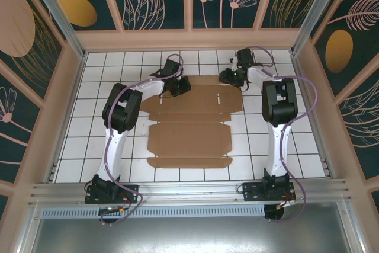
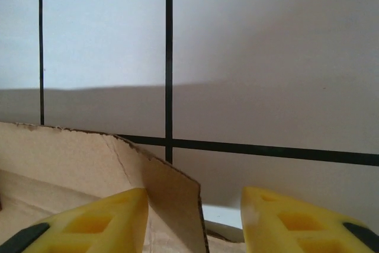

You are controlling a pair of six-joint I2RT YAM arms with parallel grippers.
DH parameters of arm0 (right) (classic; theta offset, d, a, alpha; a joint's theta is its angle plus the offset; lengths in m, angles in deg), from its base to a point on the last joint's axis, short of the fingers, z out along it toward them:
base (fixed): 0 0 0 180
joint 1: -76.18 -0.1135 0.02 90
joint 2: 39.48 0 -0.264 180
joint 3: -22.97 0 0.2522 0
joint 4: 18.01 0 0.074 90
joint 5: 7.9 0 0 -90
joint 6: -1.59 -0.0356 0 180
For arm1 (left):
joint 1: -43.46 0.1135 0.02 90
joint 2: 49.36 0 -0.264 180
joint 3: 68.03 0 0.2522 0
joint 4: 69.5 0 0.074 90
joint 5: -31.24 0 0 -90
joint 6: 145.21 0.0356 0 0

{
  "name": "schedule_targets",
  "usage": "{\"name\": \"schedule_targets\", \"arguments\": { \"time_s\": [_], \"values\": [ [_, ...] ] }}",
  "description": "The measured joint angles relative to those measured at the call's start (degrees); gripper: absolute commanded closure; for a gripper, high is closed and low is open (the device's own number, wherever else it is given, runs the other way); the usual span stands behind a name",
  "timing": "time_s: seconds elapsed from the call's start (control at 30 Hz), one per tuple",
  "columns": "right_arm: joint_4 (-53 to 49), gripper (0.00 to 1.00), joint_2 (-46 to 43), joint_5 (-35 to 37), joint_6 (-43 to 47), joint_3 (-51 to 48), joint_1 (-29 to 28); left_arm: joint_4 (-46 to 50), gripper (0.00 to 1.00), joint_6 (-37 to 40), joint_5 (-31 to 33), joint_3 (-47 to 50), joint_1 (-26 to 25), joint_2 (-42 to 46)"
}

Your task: Fold the paper box

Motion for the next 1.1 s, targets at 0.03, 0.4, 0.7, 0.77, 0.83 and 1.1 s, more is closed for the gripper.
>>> {"name": "schedule_targets", "arguments": {
  "time_s": [0.03, 0.4, 0.7, 0.77, 0.83, 1.1],
  "values": [
    [0.0, 0.66, 0.0, -0.3, 0.0, 0.0, 0.0, 0.0, 0.98, 0.0, 0.0, 0.0, 0.0, 0.0],
    [-0.3, 0.86, -0.9, 7.0, 1.9, 1.8, -3.9, -0.1, 0.98, 0.0, 0.2, 0.0, 0.2, 0.0],
    [-4.3, 0.85, 1.4, 24.4, 5.5, 9.5, -13.7, -0.2, 0.98, 0.0, 1.1, 0.0, 0.9, 0.0],
    [-4.3, 0.81, 2.8, 27.5, 6.4, 10.2, -14.9, -0.2, 0.98, 0.0, 1.1, 0.0, 0.9, 0.0],
    [-4.2, 0.76, 4.0, 29.5, 7.2, 11.4, -16.2, -0.2, 0.98, 0.0, 1.1, 0.0, 0.9, 0.0],
    [-5.8, 0.74, 9.4, 32.2, 8.6, 16.8, -19.2, -0.3, 0.98, 0.0, 1.1, 0.0, 0.9, 0.0]
  ]
}}
